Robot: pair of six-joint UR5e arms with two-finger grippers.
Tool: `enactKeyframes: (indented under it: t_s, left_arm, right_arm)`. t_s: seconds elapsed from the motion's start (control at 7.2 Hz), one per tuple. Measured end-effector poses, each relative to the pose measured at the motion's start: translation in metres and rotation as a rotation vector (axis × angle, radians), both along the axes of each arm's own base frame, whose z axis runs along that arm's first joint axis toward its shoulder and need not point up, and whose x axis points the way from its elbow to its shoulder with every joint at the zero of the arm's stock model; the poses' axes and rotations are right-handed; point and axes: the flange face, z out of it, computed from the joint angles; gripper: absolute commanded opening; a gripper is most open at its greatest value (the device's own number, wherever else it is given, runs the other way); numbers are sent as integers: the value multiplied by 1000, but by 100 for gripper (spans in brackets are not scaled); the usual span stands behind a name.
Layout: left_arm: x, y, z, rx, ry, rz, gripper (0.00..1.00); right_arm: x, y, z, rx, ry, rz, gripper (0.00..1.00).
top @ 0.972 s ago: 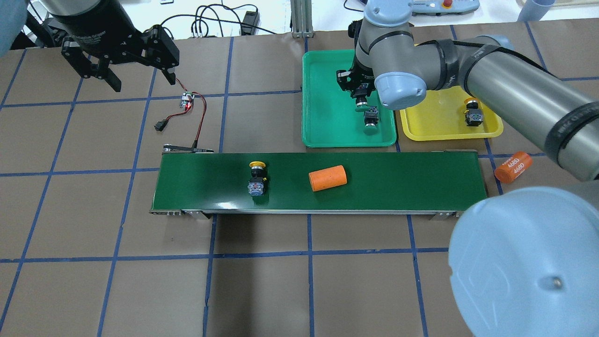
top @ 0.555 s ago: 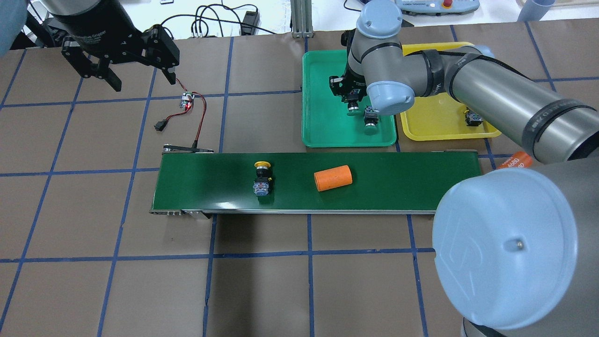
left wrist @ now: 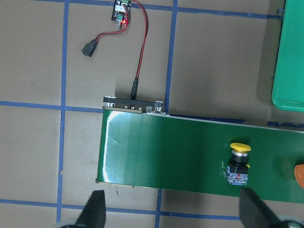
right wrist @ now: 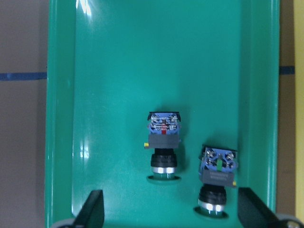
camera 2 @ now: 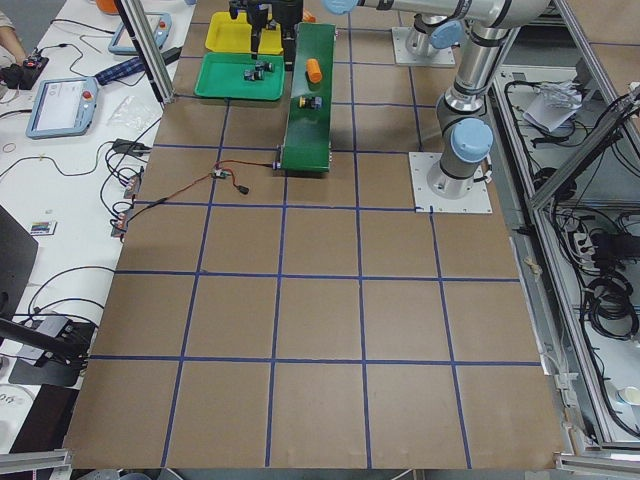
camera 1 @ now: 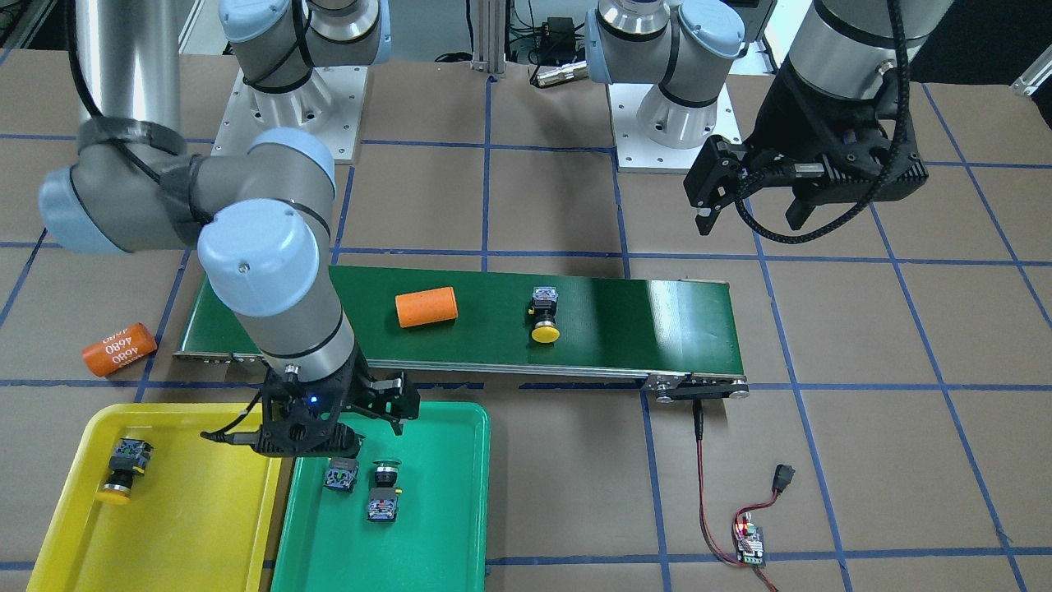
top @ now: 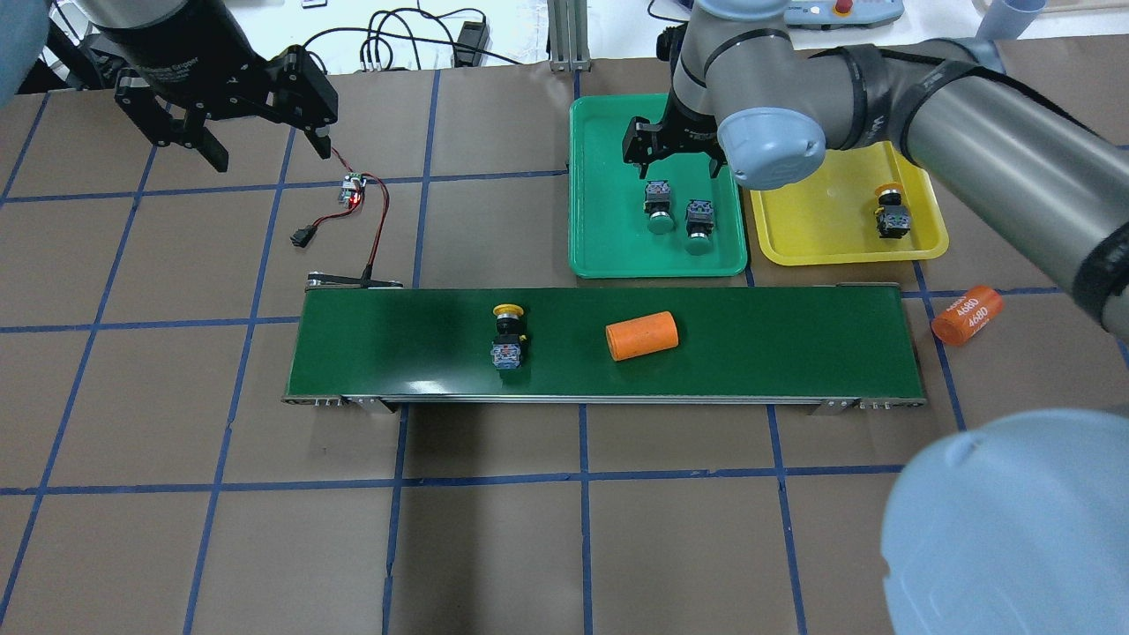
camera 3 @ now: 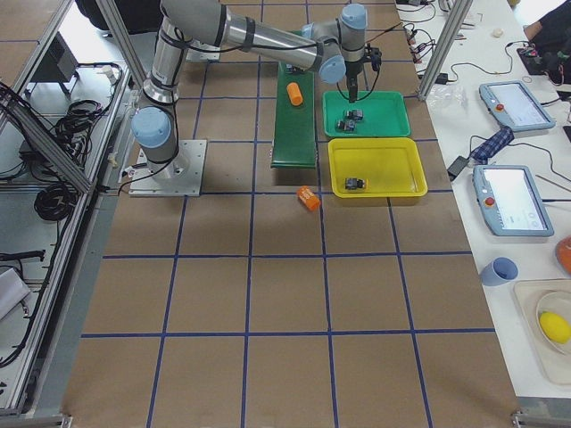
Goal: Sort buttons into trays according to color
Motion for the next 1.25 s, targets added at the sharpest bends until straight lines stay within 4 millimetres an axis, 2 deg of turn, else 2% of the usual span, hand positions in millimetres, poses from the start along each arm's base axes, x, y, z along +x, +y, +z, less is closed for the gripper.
enactKeyframes:
  t_s: [0.42, 0.56, 0.83, 1.25]
  left_arm:
    - [0, 0, 1, -3, 0, 0, 100]
    - [0, 0, 2, -3, 0, 0, 100]
    - [0, 0, 2, -4, 0, 0, 100]
    - [0, 0, 3, -5, 0, 0, 100]
  right_arm:
    - [-26, 74, 87, 138, 22, -23, 100]
    - [-31, 89, 101, 149, 25, -30, 100]
    - [-34, 100, 97, 171, 28, -40, 100]
    - [-35, 96, 83, 194, 32, -47, 100]
